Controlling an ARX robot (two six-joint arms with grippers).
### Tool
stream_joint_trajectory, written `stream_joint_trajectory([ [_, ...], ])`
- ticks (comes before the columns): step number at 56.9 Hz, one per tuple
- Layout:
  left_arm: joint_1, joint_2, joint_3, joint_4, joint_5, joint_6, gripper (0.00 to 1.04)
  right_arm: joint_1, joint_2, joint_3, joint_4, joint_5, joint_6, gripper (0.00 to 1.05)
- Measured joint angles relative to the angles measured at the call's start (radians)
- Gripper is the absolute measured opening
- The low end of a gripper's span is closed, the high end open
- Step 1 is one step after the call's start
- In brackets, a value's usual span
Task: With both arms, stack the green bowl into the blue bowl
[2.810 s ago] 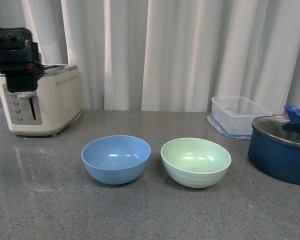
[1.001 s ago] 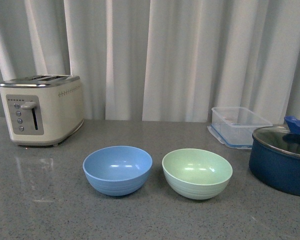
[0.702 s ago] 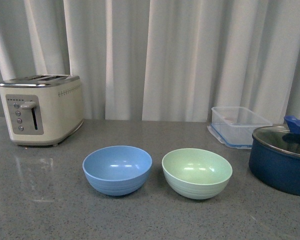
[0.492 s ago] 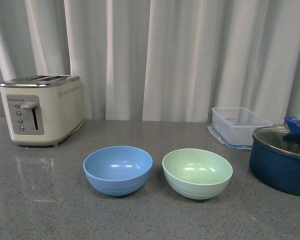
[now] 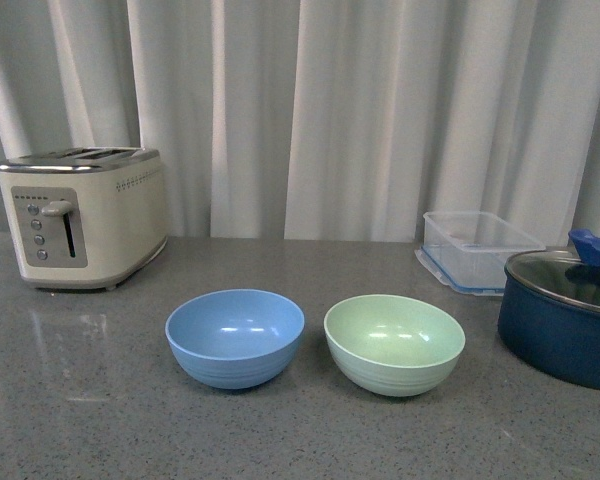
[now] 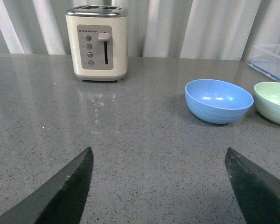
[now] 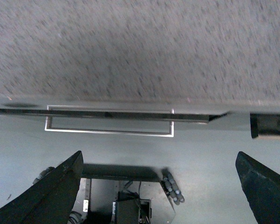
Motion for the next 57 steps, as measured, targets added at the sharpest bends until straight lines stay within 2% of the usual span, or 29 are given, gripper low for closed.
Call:
stream_joint_trajectory([
  [4, 0.0, 0.0, 0.0, 0.0, 0.0, 0.001, 1.0, 0.023, 0.108, 0.079, 0.038, -0.024, 0.004, 0.95],
  [16, 0.0, 0.0, 0.0, 0.0, 0.0, 0.0, 0.98, 0.084, 0.438, 0.354, 0.119, -0.062, 0.038, 0.95],
  [25, 0.0, 0.0, 0.0, 0.0, 0.0, 0.0, 0.98, 0.098, 0.668, 0.536, 0.156, -0.071, 0.063, 0.95],
  [43, 0.0, 0.0, 0.0, 0.0, 0.0, 0.0, 0.98, 0.111, 0.927, 0.749, 0.174, -0.076, 0.087, 0.95],
  [57, 0.0, 0.0, 0.0, 0.0, 0.0, 0.0, 0.98, 0.115, 1.046, 0.836, 0.177, -0.076, 0.086, 0.95],
])
